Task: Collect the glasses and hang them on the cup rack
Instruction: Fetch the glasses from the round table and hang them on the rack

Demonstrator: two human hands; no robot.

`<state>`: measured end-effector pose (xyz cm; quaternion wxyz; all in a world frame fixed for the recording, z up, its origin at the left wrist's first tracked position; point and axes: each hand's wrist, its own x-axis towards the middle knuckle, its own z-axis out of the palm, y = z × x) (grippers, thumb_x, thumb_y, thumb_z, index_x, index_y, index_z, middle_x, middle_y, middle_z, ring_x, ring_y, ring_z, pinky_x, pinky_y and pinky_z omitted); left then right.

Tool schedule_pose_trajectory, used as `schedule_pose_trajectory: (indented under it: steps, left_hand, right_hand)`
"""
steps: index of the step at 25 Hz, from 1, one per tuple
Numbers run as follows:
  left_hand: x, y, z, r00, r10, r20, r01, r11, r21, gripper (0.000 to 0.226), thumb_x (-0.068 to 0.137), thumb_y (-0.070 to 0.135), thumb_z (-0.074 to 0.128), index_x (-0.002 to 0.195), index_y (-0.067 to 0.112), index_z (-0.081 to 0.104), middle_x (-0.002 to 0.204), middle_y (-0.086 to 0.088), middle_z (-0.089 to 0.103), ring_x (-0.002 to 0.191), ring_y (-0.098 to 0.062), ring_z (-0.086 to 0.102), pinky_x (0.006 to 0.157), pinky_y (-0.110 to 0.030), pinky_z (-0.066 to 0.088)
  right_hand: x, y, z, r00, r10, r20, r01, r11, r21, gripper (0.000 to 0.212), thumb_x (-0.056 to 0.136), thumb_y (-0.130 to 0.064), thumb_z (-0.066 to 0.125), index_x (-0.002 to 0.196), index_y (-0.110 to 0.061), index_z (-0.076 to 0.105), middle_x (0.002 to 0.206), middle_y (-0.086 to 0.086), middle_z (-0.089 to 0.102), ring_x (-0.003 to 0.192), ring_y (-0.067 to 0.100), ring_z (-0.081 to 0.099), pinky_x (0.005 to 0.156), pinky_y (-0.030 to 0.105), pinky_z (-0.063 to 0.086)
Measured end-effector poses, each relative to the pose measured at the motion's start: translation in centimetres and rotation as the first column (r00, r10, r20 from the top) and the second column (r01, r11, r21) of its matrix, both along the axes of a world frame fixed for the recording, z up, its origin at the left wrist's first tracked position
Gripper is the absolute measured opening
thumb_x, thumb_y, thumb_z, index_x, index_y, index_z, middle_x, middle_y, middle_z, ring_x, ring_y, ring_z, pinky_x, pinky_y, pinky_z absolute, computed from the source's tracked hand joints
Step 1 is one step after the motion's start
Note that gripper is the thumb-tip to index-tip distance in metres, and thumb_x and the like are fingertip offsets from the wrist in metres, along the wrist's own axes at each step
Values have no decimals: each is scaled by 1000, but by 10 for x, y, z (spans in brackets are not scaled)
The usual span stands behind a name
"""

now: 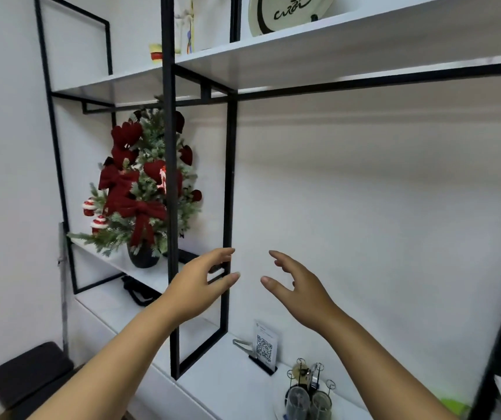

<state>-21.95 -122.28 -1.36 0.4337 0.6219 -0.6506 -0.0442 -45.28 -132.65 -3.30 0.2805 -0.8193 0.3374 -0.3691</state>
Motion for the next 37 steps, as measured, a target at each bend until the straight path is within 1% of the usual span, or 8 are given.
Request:
schedule_pose_trajectory:
  steps: [6,11,14,18,24,29,34,37]
  left_hand:
    - [-42,60,-12,986,165,-7,-165,986,-5,58,94,59,65,148,46,48,136,26,60,128,14,49,102,-23,43]
    - [-83,119,-27,960,280,-24,-280,960,-18,58,94,56,66,148,42,50,138,23,61,131,10,50,107,-22,41]
    - [-108,165,-43,939,342,-42,-341,940,11,59,94,57,67,149,43,50,140,25,58,131,9,49,109,-24,41]
    - [-121,228,-45,897,442,-25,-441,897,30,61,92,58,67,149,43,49,140,26,58,131,10,50,110,-27,44]
    - [-125,376,-43,758,652,-5,-651,758,43,63,94,56,66,152,42,45,142,24,58,132,9,49,109,-23,39]
    - [-147,508,-54,644,765,-7,-764,643,53,62,94,61,65,151,51,42,137,33,56,129,20,44,101,-15,36]
    - [-180,613,-51,538,843,-15,-842,538,48,65,92,62,65,151,48,44,130,43,51,127,18,46,110,-32,44]
    - [-212,669,-59,521,853,-43,-851,522,46,65,90,65,63,149,47,47,138,31,58,132,9,50,111,-35,46]
  right_hand:
    - [-23,26,-6,984,174,-34,-175,984,-19,69,81,-79,58,146,-61,40,129,-44,46,120,-29,40,101,17,34]
    - [-40,56,-18,946,324,-37,-324,946,2,76,83,-76,59,153,-50,44,154,-22,49,143,-3,41,114,30,37]
    - [-45,92,-29,905,425,-39,-424,905,24,73,86,-72,61,154,-49,44,156,-18,49,141,-4,43,110,26,37]
    - [-34,138,-36,856,515,-31,-514,857,38,72,88,-71,61,154,-51,42,157,-18,48,143,0,43,114,32,39]
    - [3,248,-32,728,685,-20,-683,728,59,76,82,-81,56,152,-59,38,158,-19,46,146,2,40,118,37,39]
    - [19,360,-31,603,798,-3,-797,602,36,69,88,-72,60,152,-55,40,157,-18,48,141,-1,43,113,31,38]
    - [9,457,-29,515,857,-27,-857,516,16,66,97,-59,64,156,-49,39,161,-11,46,147,8,41,116,35,38]
    - [-6,505,-33,494,869,-33,-869,494,10,70,91,-69,61,155,-52,39,159,-13,48,144,7,43,113,35,41]
